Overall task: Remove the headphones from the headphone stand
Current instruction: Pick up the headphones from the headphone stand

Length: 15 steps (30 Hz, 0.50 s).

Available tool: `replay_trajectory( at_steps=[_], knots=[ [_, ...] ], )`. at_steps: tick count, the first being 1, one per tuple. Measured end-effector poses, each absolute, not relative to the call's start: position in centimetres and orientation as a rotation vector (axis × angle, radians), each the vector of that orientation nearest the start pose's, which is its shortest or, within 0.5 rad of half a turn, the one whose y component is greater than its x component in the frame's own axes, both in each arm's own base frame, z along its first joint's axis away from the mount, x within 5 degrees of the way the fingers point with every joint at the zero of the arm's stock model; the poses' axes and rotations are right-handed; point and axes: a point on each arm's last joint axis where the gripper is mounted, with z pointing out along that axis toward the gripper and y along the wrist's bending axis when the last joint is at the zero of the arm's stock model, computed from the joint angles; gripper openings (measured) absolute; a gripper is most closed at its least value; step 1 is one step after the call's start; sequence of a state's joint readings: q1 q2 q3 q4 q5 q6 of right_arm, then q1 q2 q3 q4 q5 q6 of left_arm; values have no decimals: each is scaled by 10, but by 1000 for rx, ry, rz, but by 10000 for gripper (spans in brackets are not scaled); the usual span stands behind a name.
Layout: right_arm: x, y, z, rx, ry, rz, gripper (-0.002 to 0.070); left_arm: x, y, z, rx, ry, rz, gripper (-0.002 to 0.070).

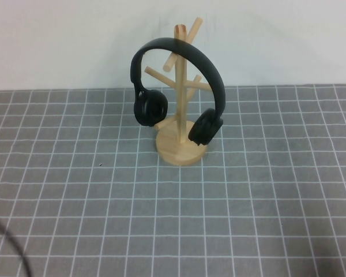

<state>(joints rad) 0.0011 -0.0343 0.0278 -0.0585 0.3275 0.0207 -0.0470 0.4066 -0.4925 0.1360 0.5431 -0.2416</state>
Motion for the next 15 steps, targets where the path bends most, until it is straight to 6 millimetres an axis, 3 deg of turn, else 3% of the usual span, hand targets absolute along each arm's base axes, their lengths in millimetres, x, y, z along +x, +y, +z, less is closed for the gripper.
replay_trajectory(
  at_steps=[8,15],
  knots=[
    [53,-2,176,-19,1804,-41,-8,153,-36,339,427,2138,-118,-4],
    [53,-2,176,-19,1804,-41,-8,207,-62,357,819,2066,-148,-4]
  ],
)
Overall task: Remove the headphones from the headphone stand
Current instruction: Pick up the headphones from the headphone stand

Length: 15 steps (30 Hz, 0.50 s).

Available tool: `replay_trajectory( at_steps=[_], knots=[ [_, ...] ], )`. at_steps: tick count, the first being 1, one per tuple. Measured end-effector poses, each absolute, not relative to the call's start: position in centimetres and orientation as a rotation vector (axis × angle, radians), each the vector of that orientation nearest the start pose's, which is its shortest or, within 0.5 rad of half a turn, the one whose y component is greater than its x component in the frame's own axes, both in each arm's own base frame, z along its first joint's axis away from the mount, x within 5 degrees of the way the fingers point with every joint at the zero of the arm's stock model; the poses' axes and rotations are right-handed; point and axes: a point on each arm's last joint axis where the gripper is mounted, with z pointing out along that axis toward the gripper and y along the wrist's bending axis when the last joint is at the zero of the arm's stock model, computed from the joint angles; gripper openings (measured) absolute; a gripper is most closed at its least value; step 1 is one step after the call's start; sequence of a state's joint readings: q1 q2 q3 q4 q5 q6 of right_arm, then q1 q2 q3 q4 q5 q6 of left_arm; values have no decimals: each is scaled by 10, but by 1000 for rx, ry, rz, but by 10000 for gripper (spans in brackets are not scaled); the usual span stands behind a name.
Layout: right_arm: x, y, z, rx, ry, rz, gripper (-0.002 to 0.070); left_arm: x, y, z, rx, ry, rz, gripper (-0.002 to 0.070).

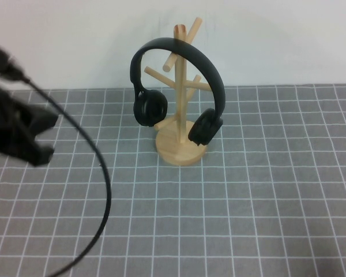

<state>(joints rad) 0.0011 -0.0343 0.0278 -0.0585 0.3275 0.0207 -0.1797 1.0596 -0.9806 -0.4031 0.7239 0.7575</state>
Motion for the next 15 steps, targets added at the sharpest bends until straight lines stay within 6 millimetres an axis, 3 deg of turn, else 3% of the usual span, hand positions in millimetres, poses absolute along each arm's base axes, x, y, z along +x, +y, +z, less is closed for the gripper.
replay_trajectory(
  at_steps=[5,11,13,15],
  knots=[
    [53,-2,176,-19,1804,-41,-8,243,-74,370,1041,1847,-70,-4],
    [53,-2,176,-19,1804,-41,-8,274,-85,366,1175,1576,48,4],
    [53,-2,176,-19,1804,-41,-8,282,-89,362,1245,1488,84,42],
    [53,-2,176,-19,1804,-41,-8,290,-94,356,1296,1408,90,132]
  ],
)
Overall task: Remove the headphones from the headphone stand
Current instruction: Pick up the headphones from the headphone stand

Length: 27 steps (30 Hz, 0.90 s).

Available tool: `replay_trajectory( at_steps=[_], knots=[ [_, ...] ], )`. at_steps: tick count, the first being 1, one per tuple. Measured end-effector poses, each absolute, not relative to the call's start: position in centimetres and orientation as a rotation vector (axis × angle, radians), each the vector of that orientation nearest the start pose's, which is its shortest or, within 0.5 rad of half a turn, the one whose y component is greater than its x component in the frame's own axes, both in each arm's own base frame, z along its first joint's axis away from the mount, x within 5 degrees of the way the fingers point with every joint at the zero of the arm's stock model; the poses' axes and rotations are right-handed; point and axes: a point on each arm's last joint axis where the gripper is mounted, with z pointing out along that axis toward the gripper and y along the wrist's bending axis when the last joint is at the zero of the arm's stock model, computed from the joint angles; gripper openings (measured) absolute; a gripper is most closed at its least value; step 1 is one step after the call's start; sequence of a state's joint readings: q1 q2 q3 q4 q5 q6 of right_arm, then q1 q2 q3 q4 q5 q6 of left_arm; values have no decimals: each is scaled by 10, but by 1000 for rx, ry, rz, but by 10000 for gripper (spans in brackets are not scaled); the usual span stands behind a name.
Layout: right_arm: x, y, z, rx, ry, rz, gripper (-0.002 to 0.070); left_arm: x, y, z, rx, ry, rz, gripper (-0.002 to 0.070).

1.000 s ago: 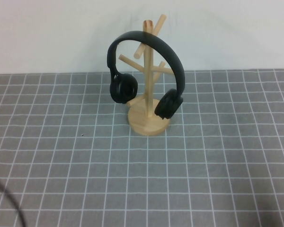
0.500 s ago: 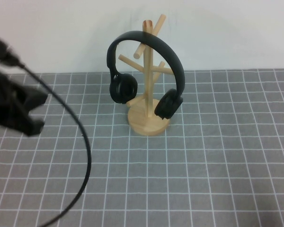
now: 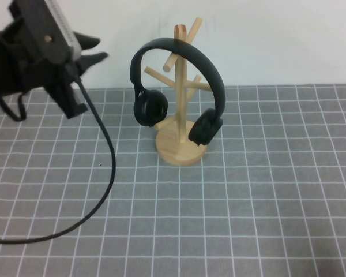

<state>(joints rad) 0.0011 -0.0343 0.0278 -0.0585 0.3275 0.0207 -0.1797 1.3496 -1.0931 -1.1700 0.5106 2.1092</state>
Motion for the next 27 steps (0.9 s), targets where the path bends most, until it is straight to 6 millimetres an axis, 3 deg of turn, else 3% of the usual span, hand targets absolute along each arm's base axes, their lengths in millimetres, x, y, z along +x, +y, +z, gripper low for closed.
replay_trajectory(
  at_steps=[5,8,15,27],
  knots=[
    [53,-2,176,-19,1804,-41,-8,314,-102,341,1229,1350,51,430],
    [53,-2,176,-19,1804,-41,-8,327,-104,329,1265,1300,112,496],
    [53,-2,176,-19,1804,-41,-8,352,-115,301,1402,1201,124,522],
    [53,-2,176,-19,1804,-41,-8,381,-131,306,1401,1098,34,522]
  ],
)
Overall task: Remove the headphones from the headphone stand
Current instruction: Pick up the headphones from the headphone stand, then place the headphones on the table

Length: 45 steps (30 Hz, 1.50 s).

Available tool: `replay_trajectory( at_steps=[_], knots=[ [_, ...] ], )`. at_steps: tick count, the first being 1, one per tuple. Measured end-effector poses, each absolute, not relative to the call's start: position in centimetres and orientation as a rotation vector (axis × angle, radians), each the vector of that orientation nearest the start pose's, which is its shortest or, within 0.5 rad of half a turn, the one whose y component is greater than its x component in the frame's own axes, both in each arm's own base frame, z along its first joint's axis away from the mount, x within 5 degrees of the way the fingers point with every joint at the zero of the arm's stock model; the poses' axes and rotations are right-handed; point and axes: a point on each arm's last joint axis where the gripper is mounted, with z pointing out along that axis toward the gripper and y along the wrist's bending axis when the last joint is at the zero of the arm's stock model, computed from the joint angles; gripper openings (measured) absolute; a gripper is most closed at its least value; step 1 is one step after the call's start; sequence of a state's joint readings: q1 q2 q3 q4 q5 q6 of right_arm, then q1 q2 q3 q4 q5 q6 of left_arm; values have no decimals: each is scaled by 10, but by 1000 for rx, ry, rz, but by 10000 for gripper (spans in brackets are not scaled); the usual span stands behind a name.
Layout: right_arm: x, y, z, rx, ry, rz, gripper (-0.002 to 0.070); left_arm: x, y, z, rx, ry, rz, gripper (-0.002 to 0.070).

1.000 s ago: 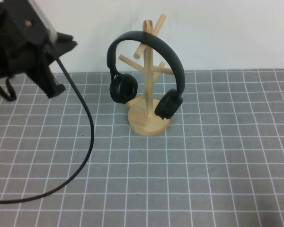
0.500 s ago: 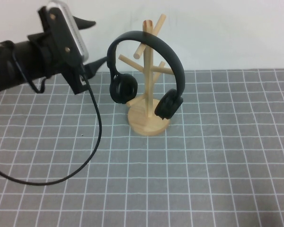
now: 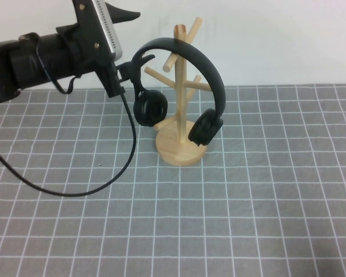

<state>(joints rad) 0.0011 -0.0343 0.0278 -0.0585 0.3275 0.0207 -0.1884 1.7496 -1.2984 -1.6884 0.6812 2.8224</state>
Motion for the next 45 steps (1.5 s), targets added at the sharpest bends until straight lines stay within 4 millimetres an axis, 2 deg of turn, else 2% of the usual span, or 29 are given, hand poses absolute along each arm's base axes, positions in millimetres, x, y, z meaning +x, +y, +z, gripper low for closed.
replay_trajectory(
  at_steps=[7,13,15,28,30,32,37,41,45],
  knots=[
    [53,-2,176,-20,1804,-42,-8,396,-145,301,1410,1081,11,522],
    [53,-2,176,-20,1804,-42,-8,409,-149,294,1411,1087,16,505],
    [53,-2,176,-20,1804,-42,-8,411,-150,293,1413,1090,17,463],
    [53,-2,176,-20,1804,-42,-8,406,-156,296,1426,1048,-18,76],
    [53,-2,176,-20,1804,-42,-8,403,-155,303,1408,1054,-32,43],
    [53,-2,176,-20,1804,-42,-8,399,-155,312,1382,1065,-53,41],
    [53,-2,176,-20,1804,-42,-8,378,-148,348,1310,1144,-111,41],
    [53,-2,176,-20,1804,-42,-8,349,-139,386,1199,1292,-223,41],
    [53,-2,176,-20,1804,-42,-8,306,-130,422,1053,1483,-433,41]
  ],
)
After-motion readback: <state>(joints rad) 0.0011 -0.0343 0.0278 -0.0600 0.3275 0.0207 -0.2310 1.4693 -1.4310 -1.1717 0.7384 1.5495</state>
